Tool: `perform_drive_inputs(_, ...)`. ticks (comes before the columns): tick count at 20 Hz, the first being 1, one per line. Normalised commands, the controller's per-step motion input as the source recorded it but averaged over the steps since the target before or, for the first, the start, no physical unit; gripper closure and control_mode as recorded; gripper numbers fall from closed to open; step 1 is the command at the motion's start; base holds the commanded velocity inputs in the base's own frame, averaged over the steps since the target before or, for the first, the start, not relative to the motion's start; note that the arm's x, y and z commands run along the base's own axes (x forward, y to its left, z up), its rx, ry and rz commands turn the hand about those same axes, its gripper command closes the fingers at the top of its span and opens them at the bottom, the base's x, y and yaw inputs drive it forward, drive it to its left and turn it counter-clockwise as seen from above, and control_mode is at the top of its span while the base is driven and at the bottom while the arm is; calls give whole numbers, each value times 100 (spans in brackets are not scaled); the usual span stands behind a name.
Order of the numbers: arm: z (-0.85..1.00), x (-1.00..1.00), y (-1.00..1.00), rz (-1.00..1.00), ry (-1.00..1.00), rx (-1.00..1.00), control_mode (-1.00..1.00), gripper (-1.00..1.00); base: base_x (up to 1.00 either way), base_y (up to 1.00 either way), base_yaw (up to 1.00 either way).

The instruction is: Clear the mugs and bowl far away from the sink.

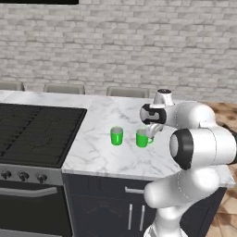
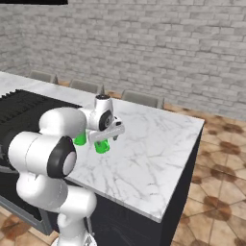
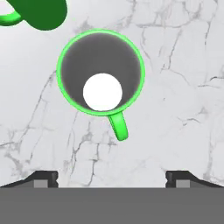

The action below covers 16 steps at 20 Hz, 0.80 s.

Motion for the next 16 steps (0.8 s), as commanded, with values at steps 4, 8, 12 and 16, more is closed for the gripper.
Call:
perform_drive_inputs(4, 96, -22, 0, 0, 2, 0, -100, -100, 0, 0, 0)
perform_drive_inputs(8, 72, -52, 0, -21, 2, 0, -100, -100, 0, 0, 0)
perform_drive_inputs(12, 52, -47, 7, -38, 0, 0, -100, -100, 0, 0, 0)
perform_drive_inputs(16, 49, -68, 13, -34, -9, 0, -100, -100, 0, 0, 0)
